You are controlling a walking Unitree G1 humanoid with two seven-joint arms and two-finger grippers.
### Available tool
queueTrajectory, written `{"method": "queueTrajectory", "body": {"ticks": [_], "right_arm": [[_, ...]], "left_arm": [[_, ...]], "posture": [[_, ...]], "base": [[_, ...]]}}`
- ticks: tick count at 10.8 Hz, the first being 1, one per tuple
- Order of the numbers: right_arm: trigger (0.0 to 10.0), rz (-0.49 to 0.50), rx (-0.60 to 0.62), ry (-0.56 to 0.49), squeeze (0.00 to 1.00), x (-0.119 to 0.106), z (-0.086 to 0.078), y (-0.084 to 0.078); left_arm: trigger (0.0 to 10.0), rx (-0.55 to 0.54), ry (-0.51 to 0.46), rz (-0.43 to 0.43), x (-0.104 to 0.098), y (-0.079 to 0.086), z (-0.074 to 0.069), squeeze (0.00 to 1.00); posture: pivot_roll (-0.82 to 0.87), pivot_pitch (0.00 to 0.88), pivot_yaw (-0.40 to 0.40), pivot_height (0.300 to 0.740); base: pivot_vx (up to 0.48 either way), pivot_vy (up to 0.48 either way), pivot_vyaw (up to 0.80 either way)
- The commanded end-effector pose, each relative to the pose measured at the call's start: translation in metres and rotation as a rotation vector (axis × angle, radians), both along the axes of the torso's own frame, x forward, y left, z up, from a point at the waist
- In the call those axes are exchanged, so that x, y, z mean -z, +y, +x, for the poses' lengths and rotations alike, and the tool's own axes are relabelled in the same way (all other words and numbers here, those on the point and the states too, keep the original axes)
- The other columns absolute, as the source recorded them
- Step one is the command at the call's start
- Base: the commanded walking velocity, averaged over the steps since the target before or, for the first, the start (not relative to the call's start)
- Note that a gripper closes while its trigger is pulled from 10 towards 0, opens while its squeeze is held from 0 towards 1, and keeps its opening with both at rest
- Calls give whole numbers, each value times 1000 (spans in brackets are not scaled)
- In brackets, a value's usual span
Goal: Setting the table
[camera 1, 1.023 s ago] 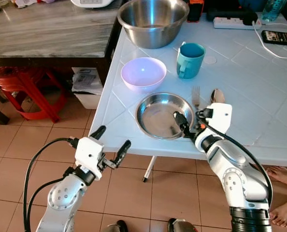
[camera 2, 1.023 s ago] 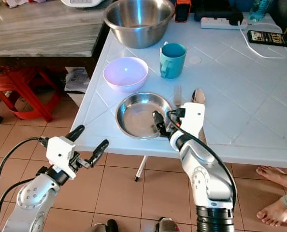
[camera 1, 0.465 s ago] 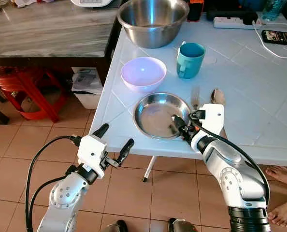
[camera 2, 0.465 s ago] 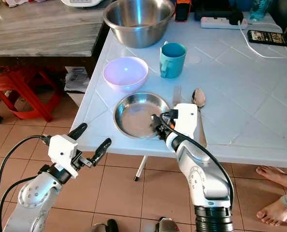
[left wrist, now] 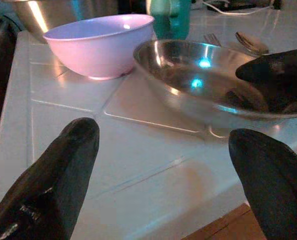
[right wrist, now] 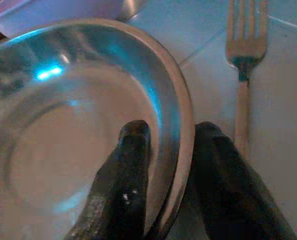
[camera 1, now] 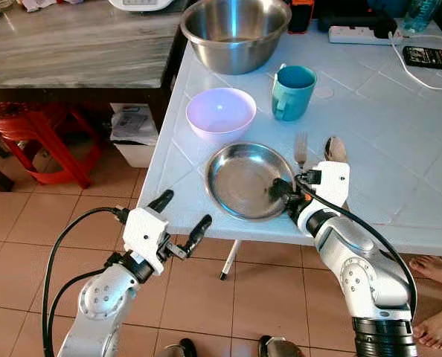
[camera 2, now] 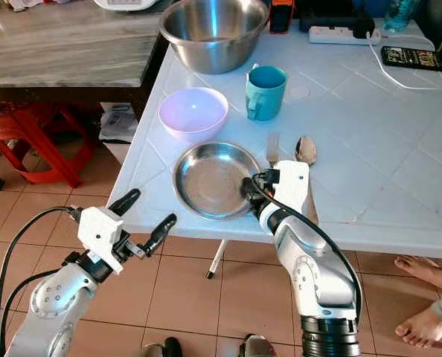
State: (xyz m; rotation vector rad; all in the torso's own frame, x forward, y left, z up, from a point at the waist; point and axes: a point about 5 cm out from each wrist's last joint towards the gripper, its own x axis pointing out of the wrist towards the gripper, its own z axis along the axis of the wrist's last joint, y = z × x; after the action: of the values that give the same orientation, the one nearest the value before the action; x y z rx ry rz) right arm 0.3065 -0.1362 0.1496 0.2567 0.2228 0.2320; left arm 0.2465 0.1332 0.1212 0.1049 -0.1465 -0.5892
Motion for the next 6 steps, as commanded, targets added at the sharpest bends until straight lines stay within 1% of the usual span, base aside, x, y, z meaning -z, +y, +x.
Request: {"method": "queueTrajectory", "body": {"ticks": [1,4,5,6], "right_arm": [[0,4,18,50,0,8,-1,-1],[0,39,66,64,0,9,2,-4],[0,86,96,79,0,10,3,-4],[0,108,108,79,0,9,4,-4]], "left_arm": [[10000,9,6,18,2,2,-3,0],[10000,-5,-2,19,1,3,-1,0],[10000,-9,-4,19,1,3,0,0],[10000,-19,-7,20,0,4,1,0]], "posture": [[-111,214,74,740],[-110,207,77,740],[-109,203,77,740],[-107,202,76,740]], "base": [[0,0,0],[0,0,0],[0,0,0],[0,0,0]]}}
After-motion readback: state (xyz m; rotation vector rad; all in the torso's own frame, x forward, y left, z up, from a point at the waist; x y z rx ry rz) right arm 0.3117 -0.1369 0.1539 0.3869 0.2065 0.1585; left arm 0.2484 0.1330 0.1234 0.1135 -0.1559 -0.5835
